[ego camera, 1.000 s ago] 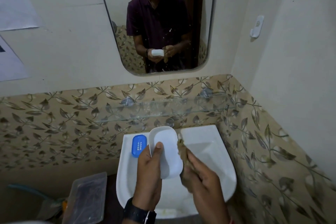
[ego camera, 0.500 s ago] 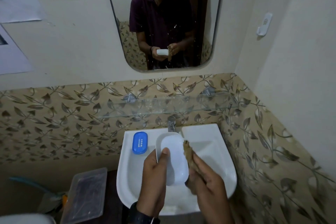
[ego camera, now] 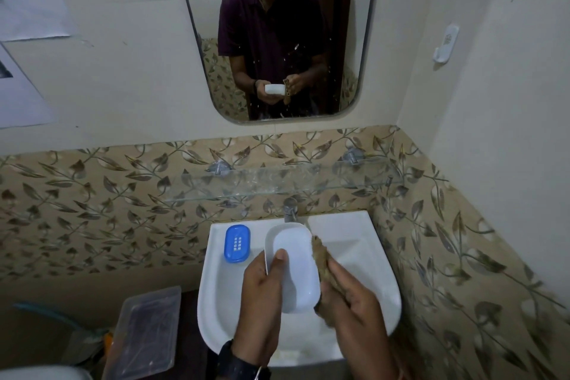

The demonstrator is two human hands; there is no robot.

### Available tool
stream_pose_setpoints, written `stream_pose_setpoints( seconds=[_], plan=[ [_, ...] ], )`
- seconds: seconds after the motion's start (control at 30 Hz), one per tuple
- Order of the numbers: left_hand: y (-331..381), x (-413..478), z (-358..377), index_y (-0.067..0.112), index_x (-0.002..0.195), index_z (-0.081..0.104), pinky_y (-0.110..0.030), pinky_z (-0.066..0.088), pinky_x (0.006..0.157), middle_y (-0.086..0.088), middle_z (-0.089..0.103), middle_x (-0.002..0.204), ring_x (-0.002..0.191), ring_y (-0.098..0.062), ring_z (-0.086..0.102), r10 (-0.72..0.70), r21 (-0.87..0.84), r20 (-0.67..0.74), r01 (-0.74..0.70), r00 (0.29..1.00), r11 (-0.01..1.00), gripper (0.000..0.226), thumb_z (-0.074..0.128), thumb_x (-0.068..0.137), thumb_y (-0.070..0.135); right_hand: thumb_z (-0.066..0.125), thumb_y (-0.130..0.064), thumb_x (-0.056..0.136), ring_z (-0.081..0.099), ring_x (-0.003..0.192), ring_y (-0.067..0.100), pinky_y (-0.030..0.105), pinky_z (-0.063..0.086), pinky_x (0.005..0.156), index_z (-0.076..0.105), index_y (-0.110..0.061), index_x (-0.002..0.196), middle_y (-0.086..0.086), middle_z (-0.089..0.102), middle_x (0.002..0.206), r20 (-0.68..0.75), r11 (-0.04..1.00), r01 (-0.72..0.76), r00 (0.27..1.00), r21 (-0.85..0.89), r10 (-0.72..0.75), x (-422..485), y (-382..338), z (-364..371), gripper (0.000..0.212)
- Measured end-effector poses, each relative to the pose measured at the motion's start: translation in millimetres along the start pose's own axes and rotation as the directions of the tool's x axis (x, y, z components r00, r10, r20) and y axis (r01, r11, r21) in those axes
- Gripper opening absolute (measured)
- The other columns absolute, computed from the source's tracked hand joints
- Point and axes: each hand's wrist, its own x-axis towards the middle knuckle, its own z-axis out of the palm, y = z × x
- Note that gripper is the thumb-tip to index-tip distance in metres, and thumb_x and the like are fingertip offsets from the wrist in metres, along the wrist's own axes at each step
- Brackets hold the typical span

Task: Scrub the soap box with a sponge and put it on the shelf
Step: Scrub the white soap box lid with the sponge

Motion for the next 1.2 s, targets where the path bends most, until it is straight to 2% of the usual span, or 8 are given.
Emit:
stream_pose_setpoints(
  seconds=[0.13,0.2,0.43,0.63,0.77,1.0,1.1,1.2],
  plan=[
    [3,4,-10,0.013,0.118,0.071,-0.045,0.056,0.094,-0.005,0.077,0.111,0.105,-0.025,0.071,-0.021,-0.083,-0.042,0.017,0.999,0.996,0.024,0.055,0.102,0.021,0.060,0.012,0.084,0.064,0.111,0.005,0.001,0.043,0.087,0.076,-0.041,0.085,-0.020,0.074,0.103,-0.091,0.998,-0.057,0.994,0.000,0.057,-38,13,13,0.056],
    [6,4,-9,0.014,0.119,0.070,-0.044,0.057,0.091,0.000,0.079,0.107,0.100,-0.020,0.072,-0.022,-0.075,-0.030,0.019,0.999,0.997,0.025,0.054,0.102,0.021,0.059,0.012,0.085,0.064,0.109,0.000,0.004,0.044,0.090,0.078,-0.037,0.087,-0.012,0.074,0.109,0.038,0.994,-0.111,0.993,0.024,0.110,-44,8,18,0.053],
    [18,18,-12,0.020,0.111,0.070,-0.049,0.055,0.091,-0.002,0.075,0.108,0.106,-0.028,0.066,0.003,-0.172,-0.121,-0.024,0.993,0.985,0.018,0.055,0.102,0.021,0.058,0.007,0.087,0.073,0.080,0.028,0.040,0.059,0.078,0.077,-0.017,0.096,0.002,0.079,0.086,-0.030,0.949,-0.284,0.957,0.136,0.290,-9,-18,20,0.031],
    [9,12,-8,0.016,0.128,0.064,-0.057,0.052,0.098,-0.007,0.074,0.117,0.110,-0.031,0.067,-0.034,-0.233,-0.214,-0.018,0.976,0.972,0.028,0.050,0.103,0.014,0.063,0.001,0.088,0.073,0.074,0.007,0.009,0.052,0.061,0.077,-0.017,0.091,-0.009,0.078,0.075,-0.057,0.955,-0.286,0.955,0.075,0.290,-19,-3,25,0.023],
    [4,10,-8,0.014,0.129,0.062,-0.058,0.049,0.102,-0.011,0.073,0.120,0.111,-0.031,0.066,-0.035,-0.237,-0.224,-0.019,0.974,0.971,0.029,0.050,0.103,0.013,0.062,-0.006,0.091,0.073,0.070,0.014,0.030,0.059,0.073,0.073,-0.020,0.087,-0.010,0.077,0.069,-0.287,0.951,-0.299,0.907,0.079,0.309,-4,3,9,0.018],
    [-1,9,-2,0.020,0.124,0.064,-0.039,0.058,0.093,0.003,0.075,0.112,0.103,-0.015,0.070,0.057,-0.127,-0.204,-0.084,0.977,0.988,0.025,0.051,0.103,0.017,0.062,-0.004,0.090,0.074,0.080,0.012,0.023,0.057,0.073,0.077,-0.018,0.087,-0.001,0.079,0.081,-0.038,0.933,-0.358,0.933,0.023,0.359,-13,7,15,0.021],
    [-3,11,-7,0.019,0.124,0.065,-0.046,0.055,0.096,0.001,0.075,0.112,0.102,-0.015,0.070,0.055,-0.118,-0.194,-0.079,0.979,0.990,0.025,0.051,0.103,0.015,0.068,-0.001,0.081,0.073,0.088,0.031,0.039,0.057,0.083,0.078,-0.006,0.088,0.017,0.077,0.090,0.063,0.886,-0.420,0.907,0.199,0.416,-8,8,-5,0.013],
    [-7,13,-10,0.016,0.129,0.062,-0.055,0.048,0.104,-0.006,0.071,0.122,0.112,-0.024,0.066,0.018,-0.129,-0.203,-0.045,0.979,0.991,0.029,0.050,0.103,0.014,0.072,-0.009,0.067,0.073,0.086,0.038,0.039,0.059,0.070,0.077,-0.008,0.093,0.024,0.075,0.092,0.041,0.847,-0.360,0.926,0.390,0.375,-3,2,-24,0.026]
  ],
)
